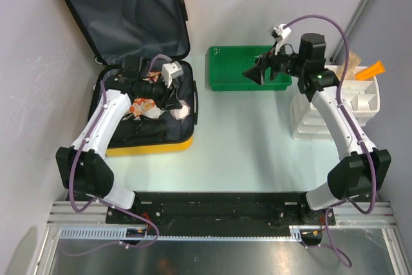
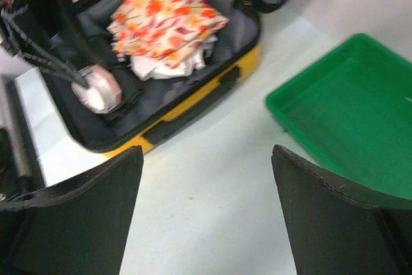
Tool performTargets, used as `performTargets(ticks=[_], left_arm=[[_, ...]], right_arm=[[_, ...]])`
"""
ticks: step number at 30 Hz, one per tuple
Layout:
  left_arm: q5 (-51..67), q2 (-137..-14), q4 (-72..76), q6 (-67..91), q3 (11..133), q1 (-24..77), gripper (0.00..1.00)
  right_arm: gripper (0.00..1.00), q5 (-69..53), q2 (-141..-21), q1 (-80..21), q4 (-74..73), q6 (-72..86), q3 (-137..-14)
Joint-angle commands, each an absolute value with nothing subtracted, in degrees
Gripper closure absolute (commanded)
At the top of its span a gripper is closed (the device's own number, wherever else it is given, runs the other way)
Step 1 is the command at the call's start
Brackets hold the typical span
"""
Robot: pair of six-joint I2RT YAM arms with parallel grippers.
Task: Open, take out, and arrange the luggage
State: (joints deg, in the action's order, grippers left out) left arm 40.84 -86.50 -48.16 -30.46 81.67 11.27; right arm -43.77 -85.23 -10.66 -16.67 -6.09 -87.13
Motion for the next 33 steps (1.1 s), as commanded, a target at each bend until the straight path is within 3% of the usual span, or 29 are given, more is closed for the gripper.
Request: performTargets(ticks=[1, 10, 16, 26, 29, 33], left_arm=[[52.6, -81.9, -47.7, -29.0, 87.7, 13.3, 0.99], [49.8, -75.2, -46.4, -42.6, 88.9, 26.0, 1.0], [45.7, -70.9, -39.2, -47.5, 85.1, 30.4, 1.0], [41.1, -66.7, -32.3, -50.2, 79.1, 34.8, 1.0], [40.4, -65.9, -30.9, -50.1, 78.2, 35.2, 1.0], [39.6, -65.5, -29.7, -49.0, 77.8, 35.8, 1.0]], right_arm=[[0.14, -53.0, -86.5, -14.2, -13.4, -6.9, -87.1], [0.12, -61.8, -84.3, -22.8, -20.5, -21.1, -86.9], [0.11, -59.4, -78.8, -29.7, -35.8, -49.8, -85.2], [0.11, -50.0, -76.7, -35.1, -28.1, -43.2, -82.1], [0.16, -47.4, -76.8, -35.8, -26.8, -42.7, -81.7], [0.32, -46.1, -77.0, -36.3, -25.7, -40.7, -81.4]])
